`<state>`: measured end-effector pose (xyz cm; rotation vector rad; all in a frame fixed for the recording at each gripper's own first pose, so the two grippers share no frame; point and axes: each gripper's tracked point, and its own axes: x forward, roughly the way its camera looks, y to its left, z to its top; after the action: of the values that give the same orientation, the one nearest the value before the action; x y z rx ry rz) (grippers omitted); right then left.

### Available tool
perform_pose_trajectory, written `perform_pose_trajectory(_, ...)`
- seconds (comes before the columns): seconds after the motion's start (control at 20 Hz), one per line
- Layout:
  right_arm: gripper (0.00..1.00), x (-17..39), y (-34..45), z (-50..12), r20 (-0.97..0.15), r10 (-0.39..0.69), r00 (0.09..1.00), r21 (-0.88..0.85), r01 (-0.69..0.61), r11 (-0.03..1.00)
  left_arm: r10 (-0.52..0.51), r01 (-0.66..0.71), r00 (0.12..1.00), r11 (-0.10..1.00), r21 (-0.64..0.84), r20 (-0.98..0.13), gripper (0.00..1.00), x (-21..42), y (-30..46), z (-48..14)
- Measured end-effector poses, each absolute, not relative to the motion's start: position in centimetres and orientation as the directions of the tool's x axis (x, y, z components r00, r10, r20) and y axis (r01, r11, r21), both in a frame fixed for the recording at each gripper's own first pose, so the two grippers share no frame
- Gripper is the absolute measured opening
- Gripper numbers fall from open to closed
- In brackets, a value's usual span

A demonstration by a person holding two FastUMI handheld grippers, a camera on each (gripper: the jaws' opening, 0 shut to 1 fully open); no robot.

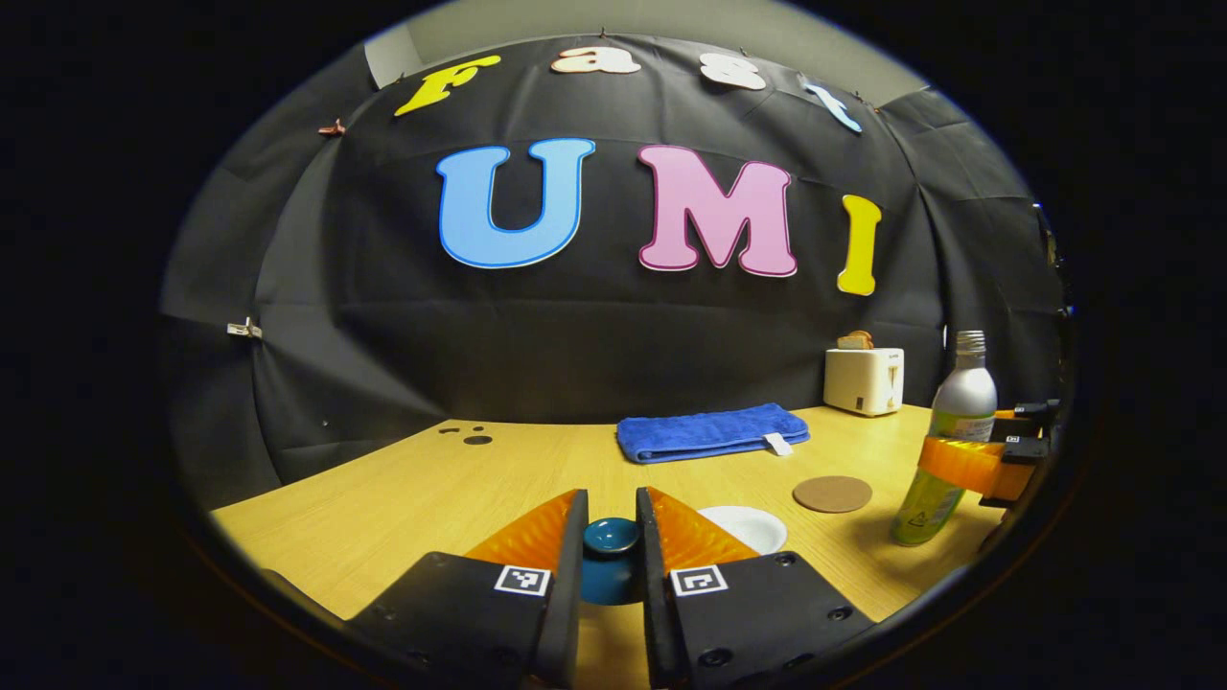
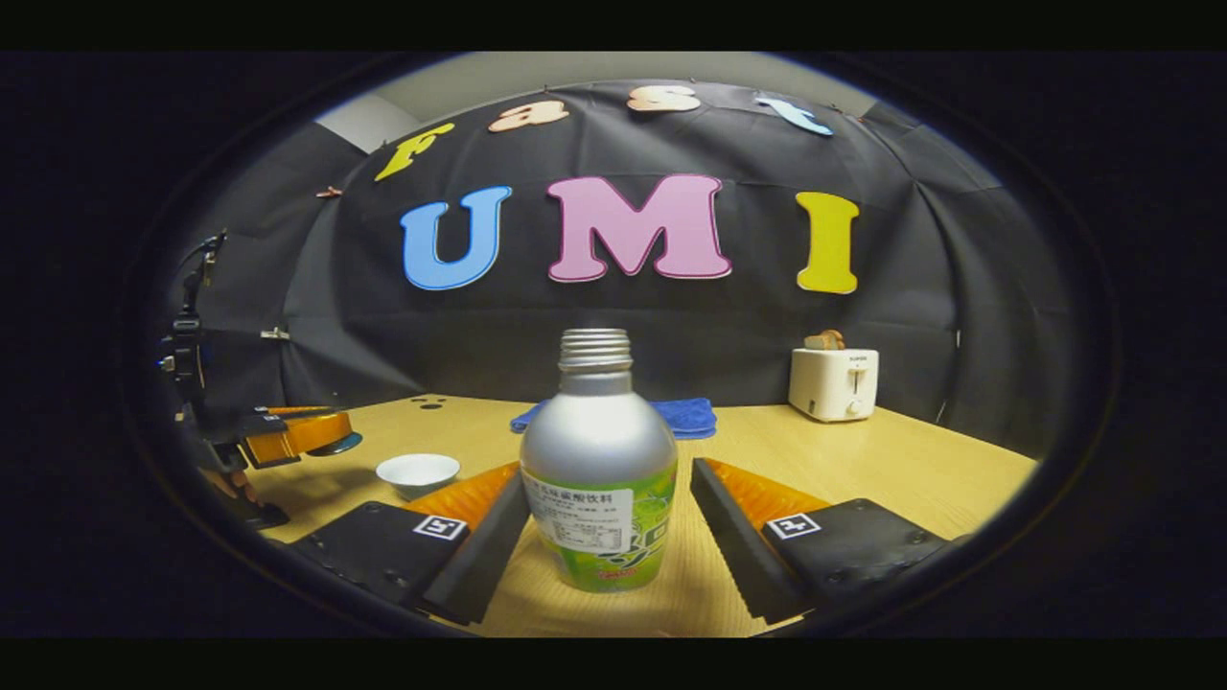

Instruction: Open the teacup lid with one hand, grasp the water bottle and pour water into the teacup with the other hand; after pouring, place the water bottle on the coaster and then close the teacup lid.

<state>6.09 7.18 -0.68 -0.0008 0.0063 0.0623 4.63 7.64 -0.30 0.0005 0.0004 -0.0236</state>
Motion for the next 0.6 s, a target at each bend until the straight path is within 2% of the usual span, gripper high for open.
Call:
perform_pose_trajectory(0.1,0.82,6.3,7.3,-0.7,-0.007,0.058,0.998,-0.001,-0.058,0.998,-0.038,0.038,0.999,0.999,0.000,-0.001,0.31,5.4,8.4,-0.3)
perform_pose_trajectory(0.4,0.83,7.3,9.3,-0.8,-0.013,0.157,0.987,0.003,-0.157,0.988,-0.025,0.025,1.000,1.000,0.000,-0.002,0.32,6.9,11.6,-0.5)
perform_pose_trajectory(0.55,0.78,7.8,9.6,-0.9,-0.018,0.182,0.983,-0.002,-0.182,0.983,-0.012,0.012,1.000,1.000,0.000,-0.001,0.34,6.9,12.6,-0.4)
perform_pose_trajectory(0.6,0.76,8.0,9.7,-0.9,-0.020,0.189,0.982,-0.019,-0.189,0.982,-0.014,0.014,1.000,1.000,0.000,0.000,0.31,6.9,12.7,-0.5)
